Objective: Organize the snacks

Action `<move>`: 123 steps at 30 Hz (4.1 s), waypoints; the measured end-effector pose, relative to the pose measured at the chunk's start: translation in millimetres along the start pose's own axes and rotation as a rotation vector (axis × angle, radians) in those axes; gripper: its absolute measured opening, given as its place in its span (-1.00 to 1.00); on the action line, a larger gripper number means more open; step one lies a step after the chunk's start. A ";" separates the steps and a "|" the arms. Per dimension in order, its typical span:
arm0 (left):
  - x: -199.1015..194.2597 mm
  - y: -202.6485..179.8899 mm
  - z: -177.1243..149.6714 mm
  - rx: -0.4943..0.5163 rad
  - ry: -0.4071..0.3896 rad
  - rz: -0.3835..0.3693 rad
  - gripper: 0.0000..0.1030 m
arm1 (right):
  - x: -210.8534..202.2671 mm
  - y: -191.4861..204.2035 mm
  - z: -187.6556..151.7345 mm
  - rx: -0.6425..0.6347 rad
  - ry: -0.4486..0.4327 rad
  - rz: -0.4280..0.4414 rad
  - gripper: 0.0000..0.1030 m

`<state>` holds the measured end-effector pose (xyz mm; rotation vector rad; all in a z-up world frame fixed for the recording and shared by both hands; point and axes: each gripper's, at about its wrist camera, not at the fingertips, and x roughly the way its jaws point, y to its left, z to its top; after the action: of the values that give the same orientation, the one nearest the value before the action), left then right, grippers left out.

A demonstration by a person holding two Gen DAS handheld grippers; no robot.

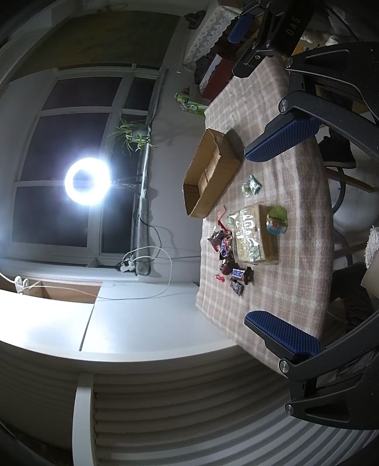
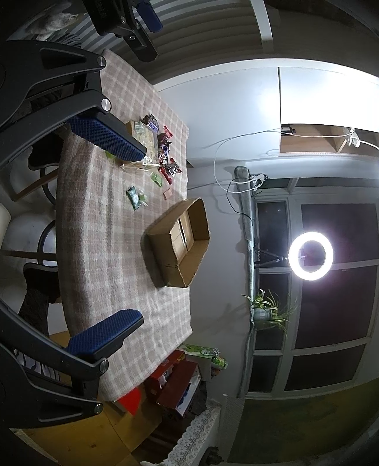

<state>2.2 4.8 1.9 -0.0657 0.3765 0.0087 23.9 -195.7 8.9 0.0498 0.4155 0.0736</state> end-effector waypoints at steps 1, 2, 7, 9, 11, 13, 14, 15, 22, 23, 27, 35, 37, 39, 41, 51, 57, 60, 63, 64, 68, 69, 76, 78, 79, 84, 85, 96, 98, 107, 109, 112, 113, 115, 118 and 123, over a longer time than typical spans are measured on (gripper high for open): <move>4.0 0.6 -1.0 -0.002 0.003 0.000 0.98 | 5.6 -3.0 0.9 0.000 0.008 0.004 1.00; 6.5 2.8 -1.3 -0.007 0.009 -0.001 0.98 | 10.4 -5.0 1.8 0.000 0.018 0.012 1.00; 28.1 20.1 -6.6 -0.053 0.064 -0.005 0.98 | 40.9 -10.1 2.1 0.007 0.058 0.090 1.00; 37.9 28.5 -9.2 -0.074 0.089 -0.004 0.98 | 57.7 -9.8 1.6 0.010 0.092 0.118 1.00; 48.1 35.4 -11.8 -0.099 0.115 -0.011 0.98 | 77.0 -8.0 0.3 0.021 0.144 0.164 1.00; 61.7 42.9 -14.7 -0.135 0.154 -0.027 0.98 | 96.5 -6.4 -1.0 0.034 0.204 0.207 1.00; 66.4 43.8 -16.2 -0.145 0.167 -0.037 0.98 | 104.0 -4.9 -1.6 0.036 0.229 0.229 1.00; 74.6 46.6 -18.1 -0.159 0.190 -0.050 0.98 | 110.6 -1.6 -3.0 0.036 0.245 0.247 1.00; 125.3 60.7 -30.9 -0.272 0.329 -0.154 0.98 | 162.1 14.7 2.3 0.069 0.367 0.384 1.00; 131.3 62.5 -32.2 -0.283 0.344 -0.163 0.98 | 168.6 19.6 4.4 0.063 0.377 0.393 1.00; 159.0 72.8 -35.4 -0.359 0.414 -0.209 0.94 | 198.3 39.0 6.5 0.046 0.444 0.459 0.73; 198.6 81.1 -29.5 -0.386 0.494 -0.262 0.55 | 255.0 65.4 -8.3 0.092 0.618 0.547 0.20; 210.2 86.8 -30.0 -0.407 0.518 -0.276 0.42 | 264.6 66.7 -13.4 0.112 0.652 0.556 0.17; 219.2 91.5 -32.2 -0.431 0.541 -0.287 0.33 | 273.6 66.4 -17.3 0.136 0.684 0.568 0.06; 227.3 95.0 -34.4 -0.442 0.561 -0.299 0.15 | 281.0 66.4 -19.8 0.159 0.707 0.587 0.03; 253.7 97.4 -40.4 -0.457 0.610 -0.335 0.06 | 298.7 74.6 -21.5 0.173 0.744 0.648 -0.18; 255.0 92.2 -37.5 -0.424 0.605 -0.328 0.05 | 297.8 80.4 -17.7 0.144 0.733 0.656 -0.23; 253.9 89.6 -34.5 -0.414 0.598 -0.320 0.05 | 295.3 79.0 -13.4 0.140 0.711 0.656 -0.23; 250.5 84.4 -27.5 -0.385 0.577 -0.311 0.05 | 291.8 72.7 -6.8 0.143 0.688 0.659 -0.23; 250.3 83.3 -25.4 -0.380 0.571 -0.310 0.05 | 290.4 69.8 -3.0 0.143 0.678 0.657 -0.23; 249.9 74.7 -12.4 -0.362 0.546 -0.322 0.05 | 285.0 56.8 10.7 0.142 0.641 0.649 -0.23; 250.5 71.1 -8.9 -0.357 0.540 -0.325 0.05 | 283.9 52.4 13.9 0.145 0.633 0.648 -0.23; 255.5 42.1 14.0 -0.315 0.499 -0.355 0.05 | 280.4 21.0 36.1 0.158 0.577 0.627 -0.23; 257.7 33.3 18.8 -0.304 0.492 -0.365 0.05 | 280.4 12.2 41.2 0.160 0.565 0.619 -0.23; 259.3 29.0 21.4 -0.300 0.489 -0.370 0.05 | 280.6 6.2 44.4 0.159 0.557 0.613 -0.23; 270.3 3.7 32.7 -0.278 0.478 -0.395 0.05 | 284.0 -20.1 56.7 0.158 0.534 0.589 -0.23; 273.3 -2.5 34.9 -0.272 0.476 -0.400 0.05 | 285.0 -25.6 58.7 0.161 0.531 0.583 -0.23; 310.9 -62.9 52.3 -0.216 0.489 -0.445 0.05 | 314.7 -83.9 78.8 0.166 0.508 0.518 -0.23; 318.1 -70.7 55.0 -0.213 0.493 -0.446 0.05 | 322.9 -92.9 81.7 0.168 0.514 0.510 -0.23; 345.9 -102.8 57.9 -0.199 0.527 -0.456 0.05 | 348.2 -116.1 83.4 0.166 0.525 0.460 -0.23; 350.0 -107.9 56.3 -0.195 0.538 -0.459 0.05 | 352.7 -120.3 81.7 0.169 0.529 0.450 -0.23; 352.8 -115.0 53.8 -0.183 0.549 -0.458 0.05 | 359.6 -124.5 80.0 0.159 0.535 0.424 -0.23; 353.3 -116.8 53.1 -0.176 0.551 -0.455 0.05 | 361.3 -125.3 79.5 0.149 0.535 0.404 -0.23; 352.8 -121.9 52.5 -0.146 0.544 -0.436 0.04 | 363.0 -128.2 80.0 0.147 0.530 0.385 -0.23; 351.8 -125.3 52.9 -0.120 0.538 -0.414 0.02 | 362.9 -131.6 80.6 0.156 0.524 0.375 -0.23; 349.7 -119.9 54.3 -0.124 0.534 -0.409 0.00 | 358.1 -129.4 80.3 0.150 0.521 0.369 -0.23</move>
<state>349.9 -112.7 -68.8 -0.2694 0.8903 -0.3962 391.0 -298.0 -69.7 0.2590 0.9296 0.4249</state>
